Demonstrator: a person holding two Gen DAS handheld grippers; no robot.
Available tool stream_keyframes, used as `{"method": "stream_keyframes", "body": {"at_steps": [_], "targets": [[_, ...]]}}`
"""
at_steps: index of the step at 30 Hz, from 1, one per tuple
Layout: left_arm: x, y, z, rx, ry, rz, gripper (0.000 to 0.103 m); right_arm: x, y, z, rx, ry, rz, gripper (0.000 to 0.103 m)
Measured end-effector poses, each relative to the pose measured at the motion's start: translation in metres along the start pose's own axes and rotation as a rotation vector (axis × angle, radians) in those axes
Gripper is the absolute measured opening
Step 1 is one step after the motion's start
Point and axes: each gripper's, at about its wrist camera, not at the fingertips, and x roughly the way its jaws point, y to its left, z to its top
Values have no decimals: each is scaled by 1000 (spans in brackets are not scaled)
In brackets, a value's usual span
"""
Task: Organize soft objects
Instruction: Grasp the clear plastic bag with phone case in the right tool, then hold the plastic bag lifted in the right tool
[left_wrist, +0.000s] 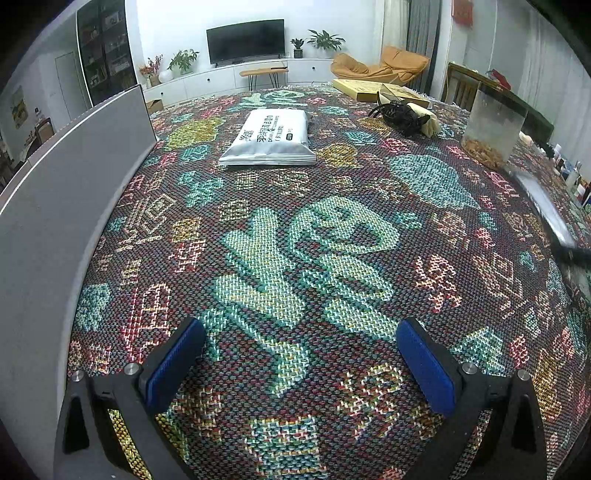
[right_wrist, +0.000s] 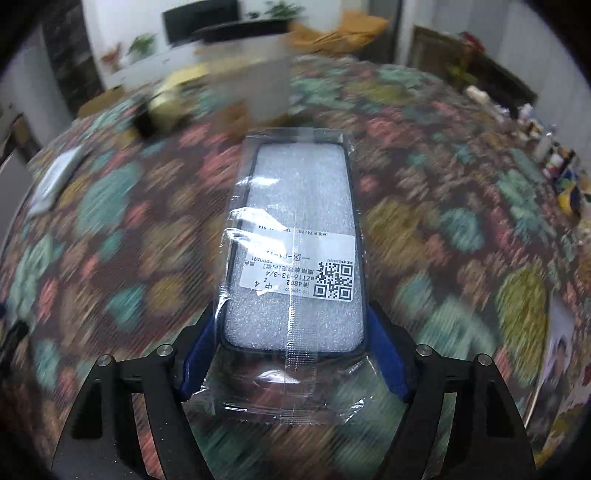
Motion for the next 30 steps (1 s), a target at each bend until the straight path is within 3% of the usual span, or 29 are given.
{"method": "stream_keyframes", "body": {"at_steps": [4,8,30], "targets": [[0,0,0,0,0,0,103,14,-18,12,94,-31,26,86],[0,0,0,0,0,0,103,14,-9,14,57,-37,-21,87],[0,0,0,1,0,0,103,13,-9,8,77,-49,-5,88]]}}
